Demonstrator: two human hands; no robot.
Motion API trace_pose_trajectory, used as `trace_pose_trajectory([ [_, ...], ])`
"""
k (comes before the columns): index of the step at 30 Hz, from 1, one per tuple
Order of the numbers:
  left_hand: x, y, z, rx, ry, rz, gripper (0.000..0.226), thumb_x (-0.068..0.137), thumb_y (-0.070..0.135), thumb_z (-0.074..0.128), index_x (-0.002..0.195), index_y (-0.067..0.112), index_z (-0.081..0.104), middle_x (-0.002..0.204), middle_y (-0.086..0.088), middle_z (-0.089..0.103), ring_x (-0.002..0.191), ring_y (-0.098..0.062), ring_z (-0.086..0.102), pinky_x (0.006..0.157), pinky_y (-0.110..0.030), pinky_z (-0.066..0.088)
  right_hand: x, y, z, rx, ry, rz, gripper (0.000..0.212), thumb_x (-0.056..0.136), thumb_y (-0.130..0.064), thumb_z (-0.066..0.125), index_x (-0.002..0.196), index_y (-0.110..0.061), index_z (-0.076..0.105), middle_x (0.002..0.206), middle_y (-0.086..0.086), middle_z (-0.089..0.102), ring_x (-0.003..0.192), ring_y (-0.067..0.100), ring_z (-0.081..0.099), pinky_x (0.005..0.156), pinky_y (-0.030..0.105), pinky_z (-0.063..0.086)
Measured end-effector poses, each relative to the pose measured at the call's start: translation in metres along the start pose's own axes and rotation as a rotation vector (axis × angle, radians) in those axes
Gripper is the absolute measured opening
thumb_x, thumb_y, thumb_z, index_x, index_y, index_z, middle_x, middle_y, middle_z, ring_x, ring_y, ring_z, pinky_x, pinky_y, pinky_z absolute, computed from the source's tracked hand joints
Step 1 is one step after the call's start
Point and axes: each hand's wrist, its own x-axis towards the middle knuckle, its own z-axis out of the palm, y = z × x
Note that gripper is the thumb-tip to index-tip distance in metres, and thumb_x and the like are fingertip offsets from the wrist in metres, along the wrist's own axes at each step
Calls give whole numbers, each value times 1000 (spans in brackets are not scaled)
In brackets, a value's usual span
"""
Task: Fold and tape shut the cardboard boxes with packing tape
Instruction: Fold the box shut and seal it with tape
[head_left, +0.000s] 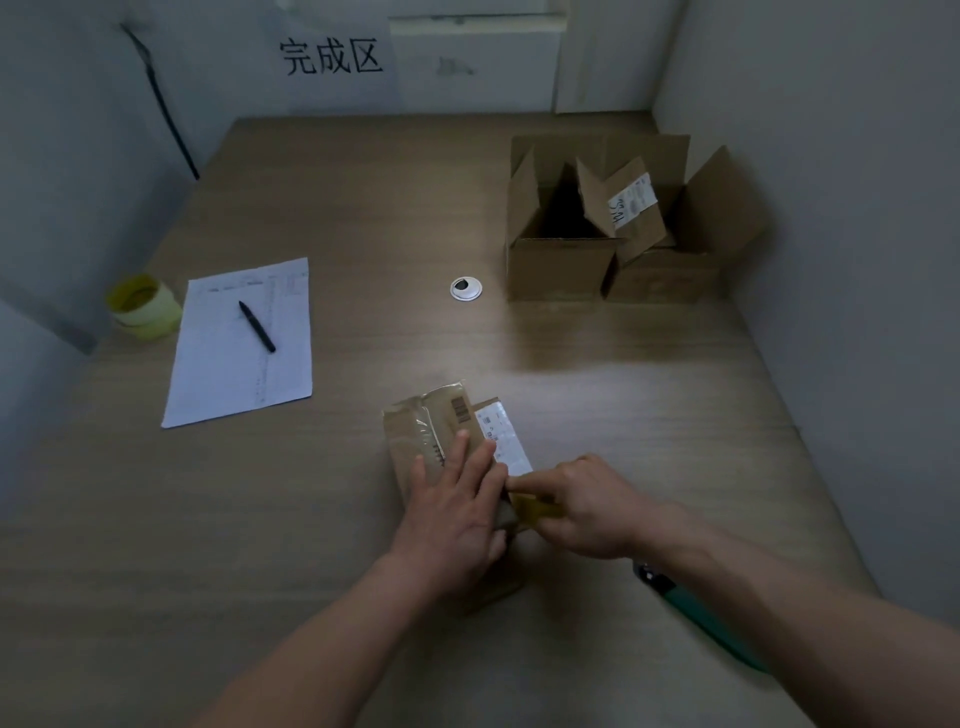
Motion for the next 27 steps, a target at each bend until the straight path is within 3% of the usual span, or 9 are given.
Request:
trace_pose_trajectory([
  [3, 15, -3, -6, -38, 37, 144, 57, 72, 51, 43, 120, 20, 40, 140, -6, 37, 148, -30, 6, 110, -60, 17, -3, -8, 4, 2, 38, 51, 44, 82, -33, 57, 126, -37, 56, 113, -10, 68, 97, 15, 63, 92, 32, 42],
  [5, 22, -6, -9, -60, 47, 248, 52, 72, 51, 45, 114, 21, 44, 126, -5, 48, 143, -31, 21, 113, -57, 12, -7, -9, 7, 2, 76, 121, 37, 82, -35, 59, 119, -35, 60, 109, -11, 69, 96, 15, 63, 92, 33, 43],
  [7, 26, -9, -8, -71, 129, 332, 43, 74, 53, 47, 103, 22, 50, 107, -3, 54, 121, -28, 44, 109, -49, 20, -12, -7, 6, 3, 83, 207, 30, 84, -42, 62, 111, -31, 65, 103, -8, 70, 95, 18, 63, 88, 32, 44],
  [9, 30, -10, -7, -115, 204, 384, 38, 78, 56, 52, 97, 23, 50, 94, 1, 54, 96, -22, 49, 101, -41, 31, -16, -7, 3, -38, 70, 237, 31, 87, -50, 60, 110, -29, 66, 103, -5, 69, 97, 21, 62, 83, 32, 41],
  [15, 38, -6, -7, -269, 196, 310, 42, 76, 58, 60, 104, 27, 53, 87, 5, 60, 82, -19, 48, 88, -36, 36, -6, -14, -7, -247, 89, 185, 26, 90, -46, 54, 103, -26, 65, 103, -4, 67, 105, 21, 57, 78, 33, 42],
  [18, 46, 2, -7, -282, 214, 225, 38, 72, 62, 59, 97, 34, 55, 79, 11, 61, 76, -16, 50, 79, -30, 25, -4, -11, -11, -238, 70, 172, 30, 91, -47, 53, 106, -25, 66, 105, -3, 66, 107, 22, 57, 75, 34, 49],
  [21, 55, 4, -8, -274, 173, 181, 35, 71, 66, 51, 89, 38, 61, 66, 18, 46, 71, -12, 40, 75, -30, 19, -7, -8, -8, -216, 96, 154, 31, 90, -44, 56, 112, -25, 64, 104, 1, 66, 108, 24, 57, 74, 36, 50],
  [24, 61, 4, -12, -220, 15, 149, 51, 71, 73, 39, 106, 45, 64, 63, 18, 33, 76, -12, 36, 78, -32, 19, -15, -5, -12, -90, 72, 135, 29, 84, -28, 61, 113, -28, 64, 104, 2, 67, 103, 25, 58, 75, 35, 52],
  [27, 59, 1, -16, -206, -55, 143, 55, 76, 74, 37, 123, 53, 55, 70, 14, 48, 84, -15, 45, 85, -35, 24, -22, 1, -19, -24, -2, 174, 30, 83, -19, 59, 110, -28, 67, 101, 1, 66, 100, 23, 57, 78, 34, 52],
])
